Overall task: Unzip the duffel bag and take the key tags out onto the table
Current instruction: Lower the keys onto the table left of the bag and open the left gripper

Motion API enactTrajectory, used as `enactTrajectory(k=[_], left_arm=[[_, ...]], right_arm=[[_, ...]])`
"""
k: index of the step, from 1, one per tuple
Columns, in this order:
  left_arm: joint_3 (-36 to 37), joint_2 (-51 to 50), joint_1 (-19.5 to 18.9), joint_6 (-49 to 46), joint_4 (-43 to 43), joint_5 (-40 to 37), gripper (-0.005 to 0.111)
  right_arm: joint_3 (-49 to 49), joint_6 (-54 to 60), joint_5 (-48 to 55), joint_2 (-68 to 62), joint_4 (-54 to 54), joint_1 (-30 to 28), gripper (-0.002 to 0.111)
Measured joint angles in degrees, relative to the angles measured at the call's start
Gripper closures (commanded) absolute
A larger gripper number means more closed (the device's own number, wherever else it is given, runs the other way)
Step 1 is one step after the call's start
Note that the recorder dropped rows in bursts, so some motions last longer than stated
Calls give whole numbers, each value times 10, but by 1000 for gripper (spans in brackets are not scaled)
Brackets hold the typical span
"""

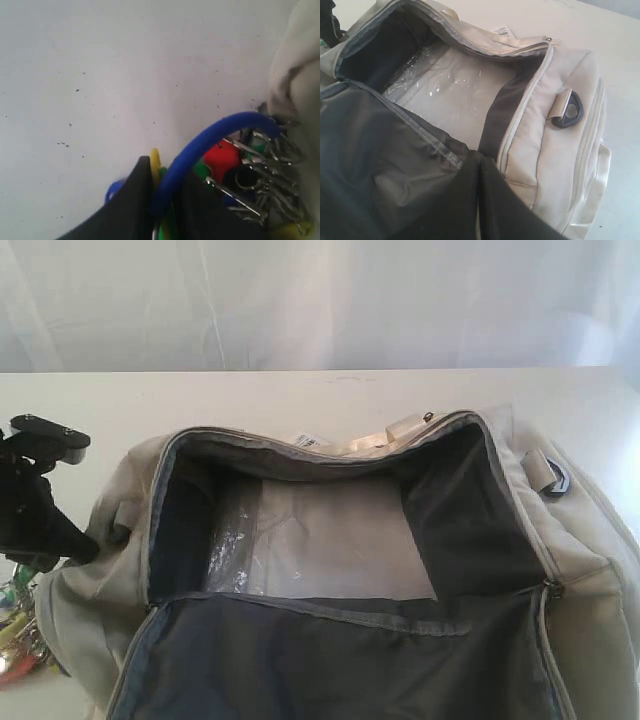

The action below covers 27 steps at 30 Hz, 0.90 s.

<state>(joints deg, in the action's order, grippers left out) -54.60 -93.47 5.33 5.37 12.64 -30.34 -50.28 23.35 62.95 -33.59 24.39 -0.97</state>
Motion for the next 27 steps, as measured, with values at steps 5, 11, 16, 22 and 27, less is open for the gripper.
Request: enactTrajectory(k=[5, 11, 16, 22, 27], left_arm=[[0, -6, 0, 0, 0, 12, 80], [0, -6, 0, -1, 0, 14, 45], [0, 21, 0, -2, 2, 6, 43], [-8, 105, 0, -2, 3, -37, 43], [-9, 184, 0, -2, -4, -68, 43]], right_arm=[[0, 0, 0, 0, 0, 0, 108], [0, 0, 0, 0, 0, 0, 108], [0, 0, 0, 0, 0, 0, 108], [0, 0, 0, 0, 0, 0, 108], [0, 0, 0, 0, 0, 0, 108]])
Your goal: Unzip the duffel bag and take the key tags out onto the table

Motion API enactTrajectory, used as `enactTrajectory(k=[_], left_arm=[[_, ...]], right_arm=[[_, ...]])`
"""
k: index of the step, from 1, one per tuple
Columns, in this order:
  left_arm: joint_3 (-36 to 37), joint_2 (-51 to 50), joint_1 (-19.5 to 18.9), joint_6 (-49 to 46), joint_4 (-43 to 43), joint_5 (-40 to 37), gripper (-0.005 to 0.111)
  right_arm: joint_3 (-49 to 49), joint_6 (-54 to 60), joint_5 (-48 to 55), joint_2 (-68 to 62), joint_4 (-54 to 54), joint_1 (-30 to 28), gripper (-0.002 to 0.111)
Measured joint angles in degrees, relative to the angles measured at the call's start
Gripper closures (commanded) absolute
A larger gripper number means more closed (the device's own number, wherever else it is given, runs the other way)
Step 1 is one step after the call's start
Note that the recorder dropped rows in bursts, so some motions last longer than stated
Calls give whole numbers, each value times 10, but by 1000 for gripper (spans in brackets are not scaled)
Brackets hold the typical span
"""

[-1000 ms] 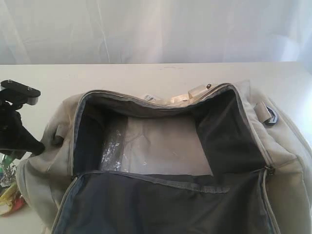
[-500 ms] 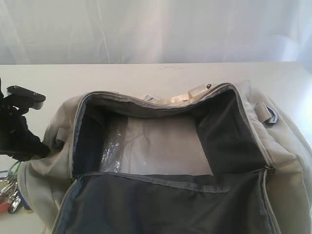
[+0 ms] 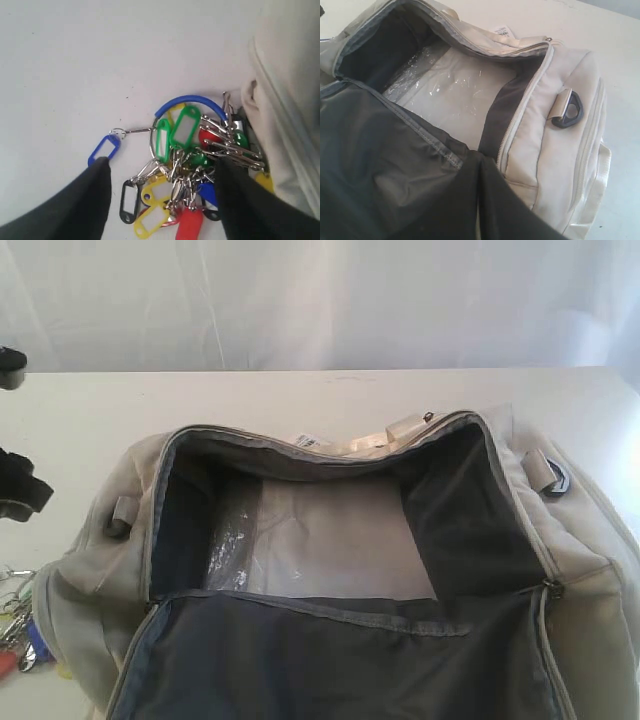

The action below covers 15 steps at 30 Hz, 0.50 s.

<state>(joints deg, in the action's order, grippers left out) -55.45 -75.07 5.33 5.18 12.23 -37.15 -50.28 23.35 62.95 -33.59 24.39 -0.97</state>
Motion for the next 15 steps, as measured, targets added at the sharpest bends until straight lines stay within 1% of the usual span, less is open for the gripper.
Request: enactTrajectory(k=[4, 7, 9, 12, 14, 15], left_arm=[[10, 65, 0, -1, -22, -3, 43], [45, 120, 0, -1, -27, -7, 44], [75, 163, 0, -1, -36, -9, 47], [109, 229, 0, -21, -63, 0, 63], [120, 277, 0, -42, -88, 9, 81], [123, 299, 0, -52, -99, 13, 88]], right_arm=[[0, 0, 0, 0, 0, 0, 108], [0, 0, 0, 0, 0, 0, 108], [0, 0, 0, 0, 0, 0, 108], [0, 0, 0, 0, 0, 0, 108], [0, 0, 0, 0, 0, 0, 108], [0, 0, 0, 0, 0, 0, 108]])
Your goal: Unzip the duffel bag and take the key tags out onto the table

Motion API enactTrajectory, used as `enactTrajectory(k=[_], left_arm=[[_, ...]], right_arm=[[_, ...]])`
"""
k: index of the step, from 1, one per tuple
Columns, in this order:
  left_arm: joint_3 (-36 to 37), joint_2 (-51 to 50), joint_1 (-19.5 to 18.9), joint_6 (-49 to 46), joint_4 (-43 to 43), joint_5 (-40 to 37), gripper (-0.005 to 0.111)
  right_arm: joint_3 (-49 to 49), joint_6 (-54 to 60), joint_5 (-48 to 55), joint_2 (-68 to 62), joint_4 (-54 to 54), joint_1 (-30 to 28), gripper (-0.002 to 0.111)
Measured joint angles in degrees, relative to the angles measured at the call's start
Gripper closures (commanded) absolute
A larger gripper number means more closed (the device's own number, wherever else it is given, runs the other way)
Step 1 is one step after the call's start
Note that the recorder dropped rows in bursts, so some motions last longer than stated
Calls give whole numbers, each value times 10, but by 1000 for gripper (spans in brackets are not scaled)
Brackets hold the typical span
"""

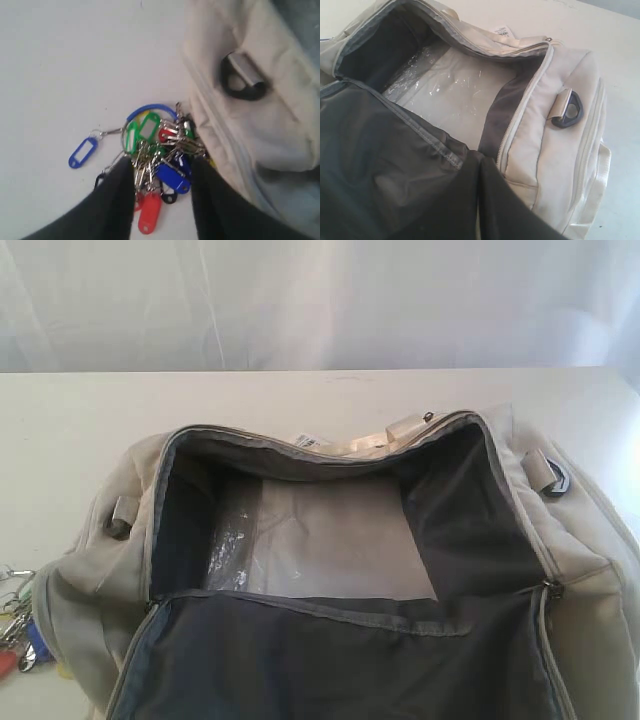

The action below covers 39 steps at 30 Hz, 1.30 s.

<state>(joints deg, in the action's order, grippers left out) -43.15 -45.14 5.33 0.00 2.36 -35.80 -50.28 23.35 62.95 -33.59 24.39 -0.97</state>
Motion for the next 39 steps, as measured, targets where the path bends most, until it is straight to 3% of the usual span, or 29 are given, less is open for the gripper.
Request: enactTrajectory(k=[3, 10, 28, 39], left_arm=[[1, 49, 0, -10, -16, 16, 107], [1, 99, 0, -11, -24, 5, 107], [1, 112, 1, -13, -24, 1, 107], [1, 229, 1, -14, -24, 2, 107]], right_arm=[[0, 0, 0, 0, 0, 0, 108], [0, 0, 0, 0, 0, 0, 108], [0, 0, 0, 0, 0, 0, 108], [0, 0, 0, 0, 0, 0, 108]])
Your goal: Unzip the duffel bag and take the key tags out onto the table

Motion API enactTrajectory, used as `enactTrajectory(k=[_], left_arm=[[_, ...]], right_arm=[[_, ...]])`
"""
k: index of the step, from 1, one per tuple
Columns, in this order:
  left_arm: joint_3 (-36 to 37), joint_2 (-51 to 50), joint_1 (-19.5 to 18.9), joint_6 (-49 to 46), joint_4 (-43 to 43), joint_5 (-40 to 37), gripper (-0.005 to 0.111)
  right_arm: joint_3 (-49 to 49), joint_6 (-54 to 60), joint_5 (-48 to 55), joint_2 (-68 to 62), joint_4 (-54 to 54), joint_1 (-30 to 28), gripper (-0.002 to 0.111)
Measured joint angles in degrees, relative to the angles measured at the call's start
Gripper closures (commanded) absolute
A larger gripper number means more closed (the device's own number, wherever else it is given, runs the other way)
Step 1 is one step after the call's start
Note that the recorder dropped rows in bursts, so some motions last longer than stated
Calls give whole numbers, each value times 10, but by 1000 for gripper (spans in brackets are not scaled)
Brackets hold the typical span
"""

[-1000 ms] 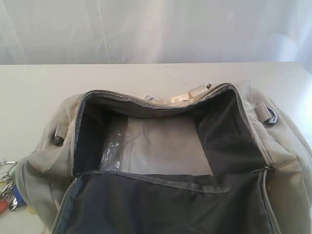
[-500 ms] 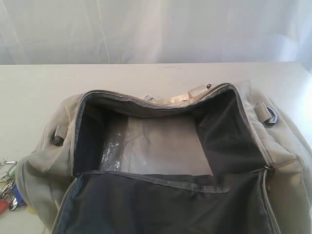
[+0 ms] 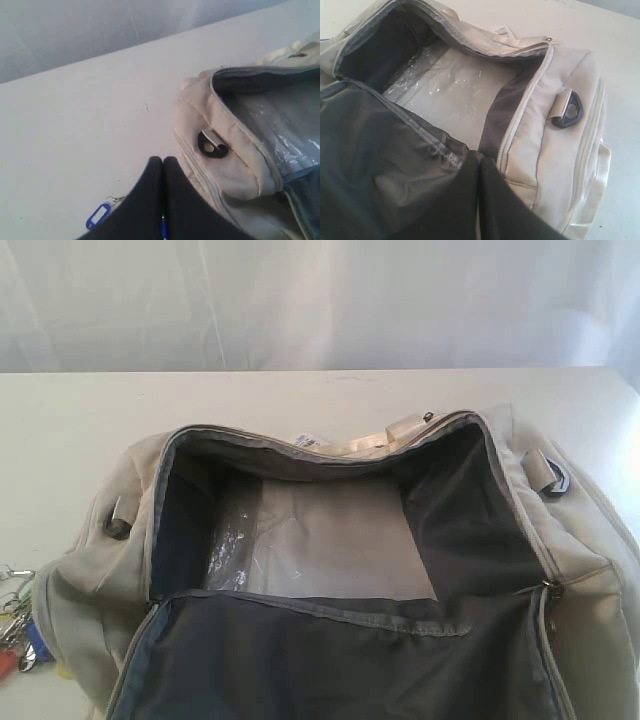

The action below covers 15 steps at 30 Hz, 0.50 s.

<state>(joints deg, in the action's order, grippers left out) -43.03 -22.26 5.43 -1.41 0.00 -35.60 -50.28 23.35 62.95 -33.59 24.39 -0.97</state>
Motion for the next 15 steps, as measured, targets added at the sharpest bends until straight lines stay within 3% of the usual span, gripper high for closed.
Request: enactTrajectory(k=[15], left_arm=[[1, 219, 0, 0, 0, -3, 107]], right_arm=[[0, 0, 0, 1, 0, 0, 108]])
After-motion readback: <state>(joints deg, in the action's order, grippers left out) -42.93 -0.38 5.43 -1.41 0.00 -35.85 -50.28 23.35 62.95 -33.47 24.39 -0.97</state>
